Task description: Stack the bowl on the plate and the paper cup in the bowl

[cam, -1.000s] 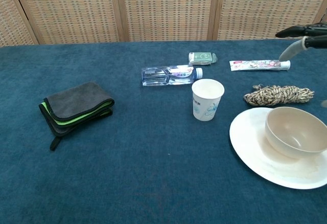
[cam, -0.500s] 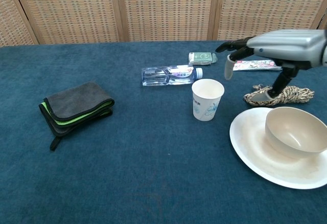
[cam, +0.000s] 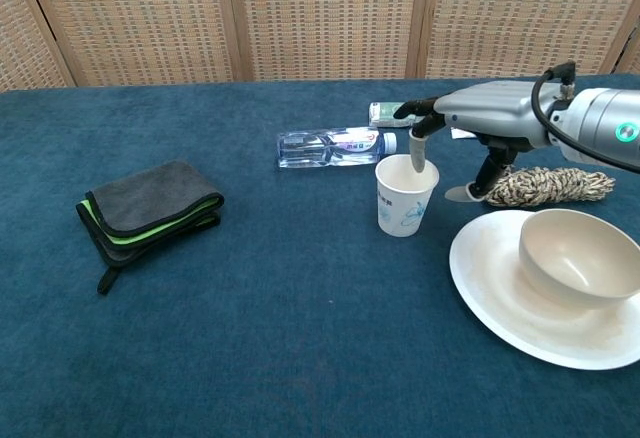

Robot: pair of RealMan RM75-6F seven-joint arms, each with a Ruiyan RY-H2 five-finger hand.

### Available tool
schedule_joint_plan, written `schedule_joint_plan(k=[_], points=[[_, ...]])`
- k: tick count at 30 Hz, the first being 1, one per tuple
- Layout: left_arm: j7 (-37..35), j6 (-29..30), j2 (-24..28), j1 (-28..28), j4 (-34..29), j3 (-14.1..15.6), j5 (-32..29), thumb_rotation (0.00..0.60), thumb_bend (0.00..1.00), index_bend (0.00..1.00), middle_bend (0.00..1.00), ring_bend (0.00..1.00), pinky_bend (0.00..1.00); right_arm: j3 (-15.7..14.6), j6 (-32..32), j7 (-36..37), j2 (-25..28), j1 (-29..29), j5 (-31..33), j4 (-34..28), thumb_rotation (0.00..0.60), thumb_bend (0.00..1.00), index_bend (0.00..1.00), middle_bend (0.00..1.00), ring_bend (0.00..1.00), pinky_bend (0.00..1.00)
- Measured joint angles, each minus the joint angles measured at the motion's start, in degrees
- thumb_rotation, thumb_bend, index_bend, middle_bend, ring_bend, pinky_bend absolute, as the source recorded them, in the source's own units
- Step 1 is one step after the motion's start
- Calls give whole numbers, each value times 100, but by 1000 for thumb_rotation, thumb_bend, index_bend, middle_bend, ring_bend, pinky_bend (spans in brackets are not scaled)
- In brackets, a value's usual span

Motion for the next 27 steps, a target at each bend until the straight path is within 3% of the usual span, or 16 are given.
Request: schedule_joint_plan(k=[8,18,27], points=[[-69,9,20,6,12,1,-2,600,0,0,0,0,0,-74,-88,91,-226,47,-6,224,600,339,448,0,0,0],[-130,-17,40,-5,27,-3,-26,600,0,0,0,0,0,-82,-24,459,-588,77,-140,714,600,507,646,0,0,0],[-105,-27,30,-12,32,-6,-40,600,0,0,0,0,0,-70,198,791,-404,23,-426,548,600,535,683,0,0,0]])
